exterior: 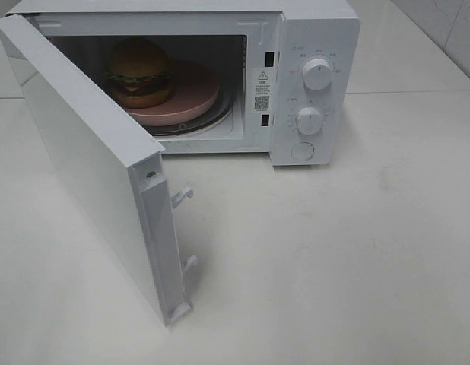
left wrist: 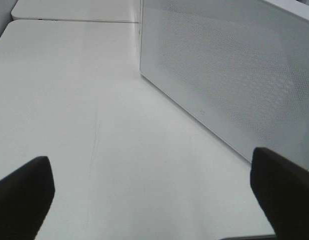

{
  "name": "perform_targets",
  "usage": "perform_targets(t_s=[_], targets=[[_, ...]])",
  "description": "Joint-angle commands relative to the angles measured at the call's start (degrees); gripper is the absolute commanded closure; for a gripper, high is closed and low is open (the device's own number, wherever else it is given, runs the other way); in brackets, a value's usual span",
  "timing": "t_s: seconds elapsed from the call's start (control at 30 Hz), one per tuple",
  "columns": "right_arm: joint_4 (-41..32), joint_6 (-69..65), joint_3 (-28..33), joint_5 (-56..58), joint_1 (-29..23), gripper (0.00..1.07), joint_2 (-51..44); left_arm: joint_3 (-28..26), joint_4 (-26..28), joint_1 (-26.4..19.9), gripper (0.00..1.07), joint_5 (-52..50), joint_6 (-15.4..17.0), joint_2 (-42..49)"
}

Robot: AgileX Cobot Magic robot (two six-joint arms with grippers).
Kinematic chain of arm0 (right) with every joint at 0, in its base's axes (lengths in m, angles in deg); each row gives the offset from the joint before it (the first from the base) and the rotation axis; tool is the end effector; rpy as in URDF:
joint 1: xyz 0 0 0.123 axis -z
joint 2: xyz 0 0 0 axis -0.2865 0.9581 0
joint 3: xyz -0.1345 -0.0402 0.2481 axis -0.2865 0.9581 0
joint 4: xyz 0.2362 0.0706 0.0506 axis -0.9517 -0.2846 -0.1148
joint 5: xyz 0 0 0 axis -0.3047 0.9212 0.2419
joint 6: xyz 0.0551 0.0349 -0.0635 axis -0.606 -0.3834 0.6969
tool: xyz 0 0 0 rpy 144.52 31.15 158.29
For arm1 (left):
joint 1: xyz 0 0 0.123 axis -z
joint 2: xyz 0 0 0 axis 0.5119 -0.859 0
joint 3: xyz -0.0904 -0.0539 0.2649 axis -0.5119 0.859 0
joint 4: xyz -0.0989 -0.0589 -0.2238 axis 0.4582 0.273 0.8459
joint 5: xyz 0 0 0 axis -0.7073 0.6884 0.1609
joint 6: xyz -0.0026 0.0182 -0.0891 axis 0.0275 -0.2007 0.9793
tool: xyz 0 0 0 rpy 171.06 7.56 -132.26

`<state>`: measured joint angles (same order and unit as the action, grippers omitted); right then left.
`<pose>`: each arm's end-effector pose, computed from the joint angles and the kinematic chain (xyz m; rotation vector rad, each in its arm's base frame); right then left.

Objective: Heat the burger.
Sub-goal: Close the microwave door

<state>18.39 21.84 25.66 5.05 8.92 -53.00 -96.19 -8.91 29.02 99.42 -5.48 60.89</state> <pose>-0.0029 -0.0062 0.2817 -0.0929 1.9823 0.0244 -0.0082 -0.0122 0.2814 0.0196 2.0251 -0.1346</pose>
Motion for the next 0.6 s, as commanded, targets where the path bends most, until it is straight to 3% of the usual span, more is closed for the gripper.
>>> perform_targets(t_s=[0.03, 0.27, 0.3, 0.37, 0.4, 0.47, 0.53, 0.57, 0.6], targets=[[0.2, -0.1, 0.1, -0.9, 0.4, 0.31, -1.8, -0.5, 0.3, 0.0, 0.08, -0.4, 0.1, -0.2], [0.2, -0.1, 0.1, -0.9, 0.4, 0.31, -1.8, -2.3, 0.2, 0.0, 0.20, -4.7, 0.1, -3.7], [0.2, -0.1, 0.1, -0.9, 0.4, 0.31, -1.8, -2.2, 0.2, 0.0, 0.29, -6.6, 0.1, -5.4], [0.2, -0.1, 0.1, -0.9, 0.4, 0.31, -1.8, -2.2, 0.2, 0.0, 0.33, -7.3, 0.1, -6.4], [0.2, -0.1, 0.1, -0.9, 0.4, 0.31, -1.8, -2.2, 0.2, 0.0, 0.44, -8.9, 0.1, -8.1], [0.2, -0.1, 0.1, -0.9, 0.4, 0.31, -1.8, -2.2, 0.2, 0.0, 0.48, -9.5, 0.1, -8.9], [0.2, -0.1, 0.1, -0.9, 0.4, 0.31, -1.8, -2.2, 0.3, 0.0, 0.65, -11.7, 0.1, -12.0], [0.2, -0.1, 0.1, -0.9, 0.4, 0.31, -1.8, -2.2, 0.3, 0.0, 0.65, -11.7, 0.1, -12.0], [0.2, -0.1, 0.1, -0.9, 0.4, 0.31, -1.8, -2.2, 0.4, 0.0, 0.77, -13.2, 0.1, -14.4]])
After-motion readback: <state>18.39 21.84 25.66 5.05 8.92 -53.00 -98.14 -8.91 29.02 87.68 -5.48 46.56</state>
